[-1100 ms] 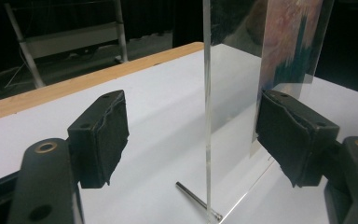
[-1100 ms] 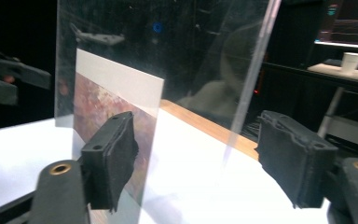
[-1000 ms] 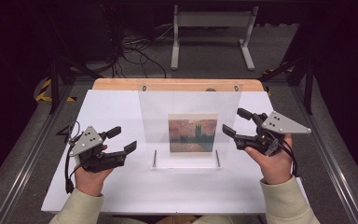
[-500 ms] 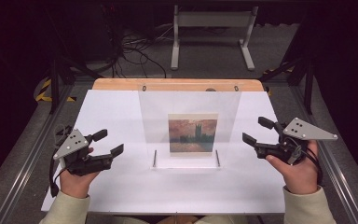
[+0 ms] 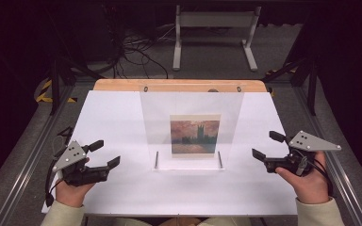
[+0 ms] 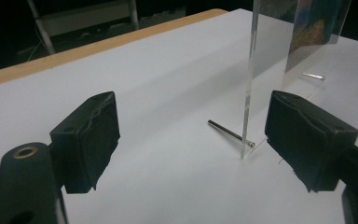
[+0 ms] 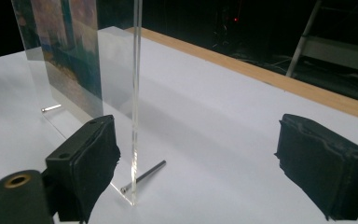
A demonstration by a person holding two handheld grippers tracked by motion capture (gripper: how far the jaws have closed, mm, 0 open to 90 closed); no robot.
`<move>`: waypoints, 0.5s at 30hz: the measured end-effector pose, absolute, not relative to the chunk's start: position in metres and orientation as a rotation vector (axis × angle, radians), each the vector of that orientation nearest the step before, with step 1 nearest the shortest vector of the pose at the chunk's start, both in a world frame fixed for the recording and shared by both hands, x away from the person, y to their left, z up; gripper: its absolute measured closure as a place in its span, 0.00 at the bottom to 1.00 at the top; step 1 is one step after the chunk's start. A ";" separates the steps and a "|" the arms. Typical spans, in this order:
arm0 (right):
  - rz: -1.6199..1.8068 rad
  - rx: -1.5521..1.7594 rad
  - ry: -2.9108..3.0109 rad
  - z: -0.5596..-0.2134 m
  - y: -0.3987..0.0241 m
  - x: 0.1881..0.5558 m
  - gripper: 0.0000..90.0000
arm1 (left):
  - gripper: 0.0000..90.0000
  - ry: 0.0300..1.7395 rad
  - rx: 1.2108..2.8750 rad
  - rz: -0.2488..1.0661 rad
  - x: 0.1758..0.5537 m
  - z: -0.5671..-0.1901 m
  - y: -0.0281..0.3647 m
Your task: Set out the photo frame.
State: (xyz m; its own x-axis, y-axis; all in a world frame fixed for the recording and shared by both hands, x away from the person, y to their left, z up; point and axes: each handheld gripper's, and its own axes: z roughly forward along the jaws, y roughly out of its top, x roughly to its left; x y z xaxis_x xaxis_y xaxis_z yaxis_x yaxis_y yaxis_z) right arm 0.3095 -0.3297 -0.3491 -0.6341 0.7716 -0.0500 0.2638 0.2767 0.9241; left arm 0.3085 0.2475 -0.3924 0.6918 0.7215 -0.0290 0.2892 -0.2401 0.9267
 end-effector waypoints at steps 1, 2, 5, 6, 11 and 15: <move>1.345 0.934 2.057 -0.352 -0.332 0.309 0.13 | 0.19 0.799 1.820 0.501 0.308 -0.394 0.249; 1.347 0.938 2.057 -0.355 -0.333 0.309 0.12 | 0.19 0.801 1.821 0.500 0.308 -0.397 0.251; 1.352 0.957 2.056 -0.366 -0.339 0.309 0.11 | 0.19 0.806 1.818 0.508 0.306 -0.404 0.256; 1.356 0.965 2.060 -0.370 -0.341 0.309 0.11 | 0.20 0.804 1.806 0.511 0.305 -0.406 0.257; 1.350 1.001 2.076 -0.389 -0.348 0.310 0.09 | 0.19 0.805 1.820 0.519 0.305 -0.417 0.263; 1.361 1.017 2.077 -0.402 -0.351 0.312 0.08 | 0.16 0.818 1.826 0.543 0.309 -0.429 0.267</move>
